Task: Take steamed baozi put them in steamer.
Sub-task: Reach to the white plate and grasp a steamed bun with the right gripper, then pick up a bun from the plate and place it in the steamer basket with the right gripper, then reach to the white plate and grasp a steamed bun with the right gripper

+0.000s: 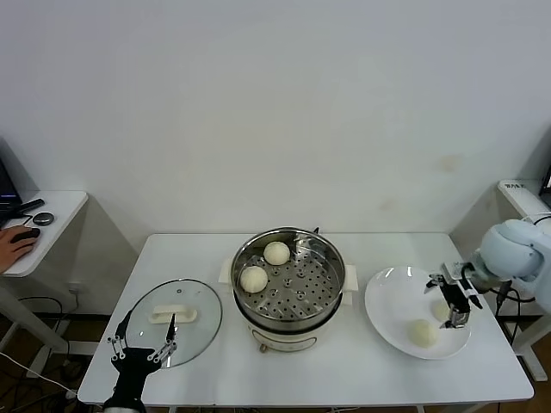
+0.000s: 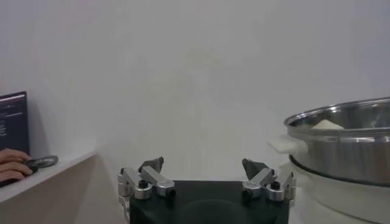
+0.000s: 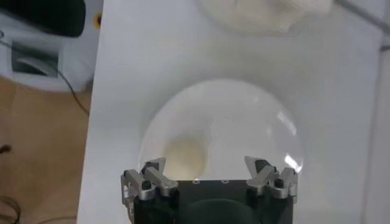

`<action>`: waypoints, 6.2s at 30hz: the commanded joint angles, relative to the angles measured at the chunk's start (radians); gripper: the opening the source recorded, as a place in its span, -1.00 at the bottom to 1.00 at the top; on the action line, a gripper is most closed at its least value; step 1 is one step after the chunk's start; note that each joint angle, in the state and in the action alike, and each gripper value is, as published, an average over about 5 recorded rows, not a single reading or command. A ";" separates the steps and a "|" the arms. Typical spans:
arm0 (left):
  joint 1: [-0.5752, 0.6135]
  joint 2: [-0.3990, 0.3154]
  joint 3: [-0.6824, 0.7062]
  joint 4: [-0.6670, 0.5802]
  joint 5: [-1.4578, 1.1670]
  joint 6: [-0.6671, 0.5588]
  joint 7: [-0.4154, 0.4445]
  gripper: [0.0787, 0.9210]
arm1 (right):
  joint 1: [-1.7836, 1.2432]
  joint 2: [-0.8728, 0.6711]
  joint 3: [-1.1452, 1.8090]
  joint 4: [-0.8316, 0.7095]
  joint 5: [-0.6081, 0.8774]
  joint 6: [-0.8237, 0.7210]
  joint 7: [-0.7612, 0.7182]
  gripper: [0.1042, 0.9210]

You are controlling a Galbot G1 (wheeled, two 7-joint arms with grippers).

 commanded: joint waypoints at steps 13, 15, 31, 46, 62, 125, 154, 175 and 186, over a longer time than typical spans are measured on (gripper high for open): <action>0.011 -0.005 -0.029 0.002 -0.002 0.001 0.000 0.77 | -0.250 0.117 0.137 -0.136 -0.114 0.018 0.039 0.76; 0.012 -0.005 -0.029 0.003 -0.002 0.001 0.000 0.77 | -0.253 0.121 0.137 -0.139 -0.118 0.017 0.041 0.76; 0.009 -0.008 -0.031 0.005 -0.001 0.000 0.000 0.77 | -0.274 0.146 0.153 -0.147 -0.119 -0.023 0.041 0.43; 0.008 -0.007 -0.037 -0.010 -0.004 -0.003 -0.001 0.77 | 0.003 0.099 0.087 -0.091 -0.020 -0.016 -0.031 -0.18; -0.009 0.007 -0.037 -0.027 -0.016 -0.003 0.002 0.77 | 0.708 0.413 -0.243 0.022 0.283 0.118 -0.098 -0.24; 0.001 -0.012 -0.072 -0.013 -0.018 -0.033 0.001 0.77 | 0.597 0.324 -0.328 0.115 0.168 0.218 0.021 0.76; -0.016 0.005 -0.026 0.006 -0.001 -0.031 0.003 0.77 | -0.304 0.021 0.361 -0.222 -0.141 0.033 0.025 0.76; -0.004 -0.005 -0.044 0.003 -0.001 -0.030 0.002 0.77 | -0.375 0.184 0.407 -0.410 -0.242 0.051 0.079 0.76; -0.003 -0.005 -0.049 0.003 -0.002 -0.033 0.001 0.77 | -0.356 0.239 0.414 -0.451 -0.250 0.041 0.093 0.65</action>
